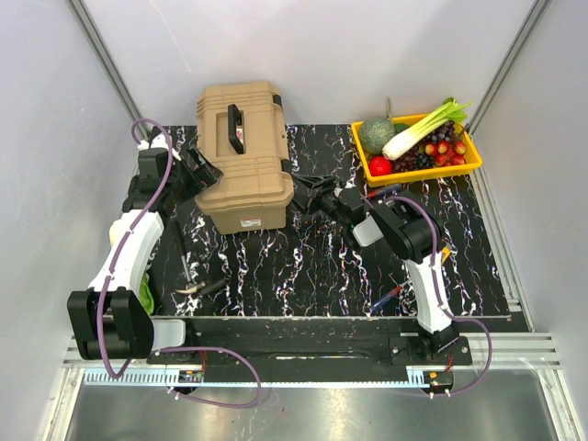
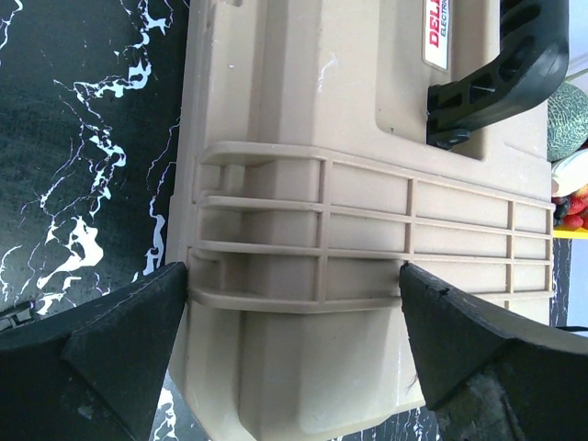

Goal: Pack the tool kit

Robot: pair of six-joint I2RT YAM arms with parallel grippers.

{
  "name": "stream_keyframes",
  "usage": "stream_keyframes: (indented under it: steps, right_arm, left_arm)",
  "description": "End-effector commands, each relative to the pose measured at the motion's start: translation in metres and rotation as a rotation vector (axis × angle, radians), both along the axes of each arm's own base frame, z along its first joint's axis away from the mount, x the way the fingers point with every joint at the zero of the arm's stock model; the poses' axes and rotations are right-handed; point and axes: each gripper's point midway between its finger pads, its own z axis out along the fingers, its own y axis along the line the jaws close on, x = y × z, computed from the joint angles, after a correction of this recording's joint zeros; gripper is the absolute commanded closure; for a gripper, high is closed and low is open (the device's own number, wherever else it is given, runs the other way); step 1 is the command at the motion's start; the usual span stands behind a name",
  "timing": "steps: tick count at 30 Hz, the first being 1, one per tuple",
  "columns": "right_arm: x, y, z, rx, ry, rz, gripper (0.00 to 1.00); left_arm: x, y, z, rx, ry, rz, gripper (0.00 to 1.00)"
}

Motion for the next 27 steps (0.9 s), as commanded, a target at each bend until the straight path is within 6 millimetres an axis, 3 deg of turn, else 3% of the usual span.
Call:
stream_keyframes:
  steps: [1, 5, 11, 13, 15, 17, 22, 27]
  right_arm:
    - [-0.027, -0.007, 0.084, 0.181, -0.26, 0.008, 0.44]
    - [-0.029, -0.007, 0.091, 0.174, -0.291, 0.006, 0.56]
    - [-0.029, -0.006, 0.096, 0.16, -0.328, 0.006, 0.62]
    - [-0.029, -0.004, 0.095, 0.159, -0.327, 0.012, 0.55]
    - [-0.028, -0.003, 0.089, 0.168, -0.298, 0.015, 0.36]
    - [-0.029, -0.001, 0.085, 0.173, -0.284, 0.022, 0.3]
    - [-0.034, 0.006, 0.107, 0.211, -0.319, 0.046, 0.32]
    - [-0.036, 0.005, 0.127, 0.229, -0.361, 0.041, 0.43]
  left_arm:
    - [-0.02, -0.025, -0.035, -0.004, 0.12, -0.138, 0.01]
    - [-0.025, -0.021, -0.045, 0.016, 0.14, -0.129, 0.01]
    - [-0.032, -0.015, -0.057, 0.05, 0.173, -0.116, 0.01]
    - [-0.033, -0.015, -0.059, 0.051, 0.176, -0.117, 0.01]
    - [-0.034, -0.015, -0.06, 0.05, 0.18, -0.114, 0.01]
    - [-0.034, -0.016, -0.062, 0.044, 0.185, -0.116, 0.01]
    - [-0.034, -0.018, -0.061, 0.036, 0.185, -0.118, 0.01]
    - [-0.035, -0.016, -0.063, 0.037, 0.19, -0.11, 0.01]
